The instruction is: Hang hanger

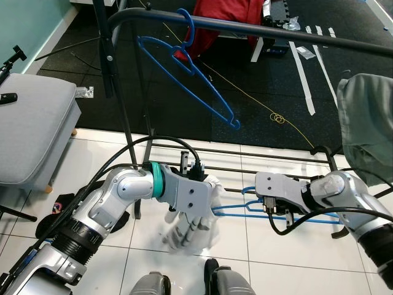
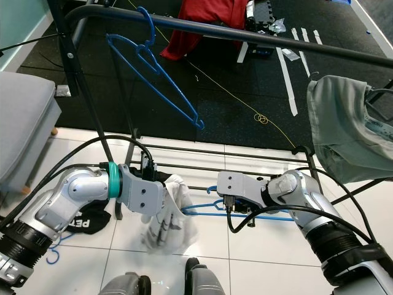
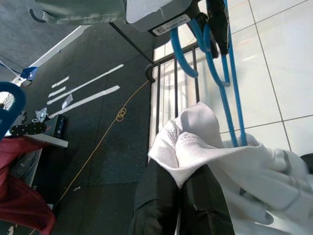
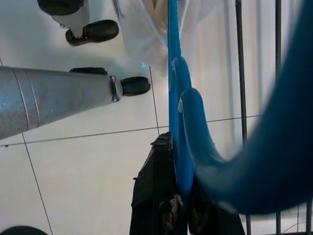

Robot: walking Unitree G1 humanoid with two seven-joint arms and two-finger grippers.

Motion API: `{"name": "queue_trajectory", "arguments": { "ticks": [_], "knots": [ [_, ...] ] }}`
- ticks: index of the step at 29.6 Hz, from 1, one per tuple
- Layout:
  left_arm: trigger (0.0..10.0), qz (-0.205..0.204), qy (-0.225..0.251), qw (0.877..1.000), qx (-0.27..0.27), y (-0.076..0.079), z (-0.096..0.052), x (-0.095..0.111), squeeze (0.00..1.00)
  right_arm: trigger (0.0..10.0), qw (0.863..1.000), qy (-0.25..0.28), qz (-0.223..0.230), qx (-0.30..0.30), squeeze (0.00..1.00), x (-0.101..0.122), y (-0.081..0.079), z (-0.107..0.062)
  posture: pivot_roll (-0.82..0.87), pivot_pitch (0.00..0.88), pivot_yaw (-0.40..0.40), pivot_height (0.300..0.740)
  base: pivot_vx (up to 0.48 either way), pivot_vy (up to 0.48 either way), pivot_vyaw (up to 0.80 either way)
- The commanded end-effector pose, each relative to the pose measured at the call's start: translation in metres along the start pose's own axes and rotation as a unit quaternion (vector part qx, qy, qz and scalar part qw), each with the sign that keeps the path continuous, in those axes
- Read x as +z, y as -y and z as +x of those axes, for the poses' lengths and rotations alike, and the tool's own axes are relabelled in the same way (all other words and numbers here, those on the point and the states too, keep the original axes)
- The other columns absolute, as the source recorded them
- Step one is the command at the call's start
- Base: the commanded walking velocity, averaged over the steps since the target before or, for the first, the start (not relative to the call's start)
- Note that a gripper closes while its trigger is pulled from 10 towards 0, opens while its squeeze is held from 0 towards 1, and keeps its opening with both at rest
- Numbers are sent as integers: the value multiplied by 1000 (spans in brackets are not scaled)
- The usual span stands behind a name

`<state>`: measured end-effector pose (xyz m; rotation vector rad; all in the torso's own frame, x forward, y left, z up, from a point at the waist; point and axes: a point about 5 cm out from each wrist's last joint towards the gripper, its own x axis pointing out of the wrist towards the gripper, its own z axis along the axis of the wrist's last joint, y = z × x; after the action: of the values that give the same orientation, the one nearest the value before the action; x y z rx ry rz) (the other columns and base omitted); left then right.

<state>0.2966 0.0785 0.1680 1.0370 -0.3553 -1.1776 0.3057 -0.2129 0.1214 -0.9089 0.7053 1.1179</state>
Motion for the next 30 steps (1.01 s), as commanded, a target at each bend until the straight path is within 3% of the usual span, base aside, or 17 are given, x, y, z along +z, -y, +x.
{"name": "queue_trajectory", "arguments": {
  "ticks": [1,6,7,10,30],
  "knots": [
    [10000,12,19,1000,-9,1,5,7,0,0,1000,17,12,14,0,2,-3,5,-39,126,1,740,0,0,0],
    [10000,8,24,1000,-11,0,11,11,0,0,998,59,7,14,0,27,3,18,-36,126,-1,740,0,0,0],
    [10000,8,20,1000,-16,0,12,11,0,0,997,80,2,14,0,41,7,19,-34,128,-2,740,0,0,0],
    [10000,9,19,1000,-20,1,13,11,0,0,996,85,-11,25,0,51,9,19,-34,128,-2,740,0,0,0],
    [10000,17,52,998,-21,-3,19,22,0,0,995,81,-26,55,0,59,9,36,-29,116,-7,740,0,0,0]
  ]
}}
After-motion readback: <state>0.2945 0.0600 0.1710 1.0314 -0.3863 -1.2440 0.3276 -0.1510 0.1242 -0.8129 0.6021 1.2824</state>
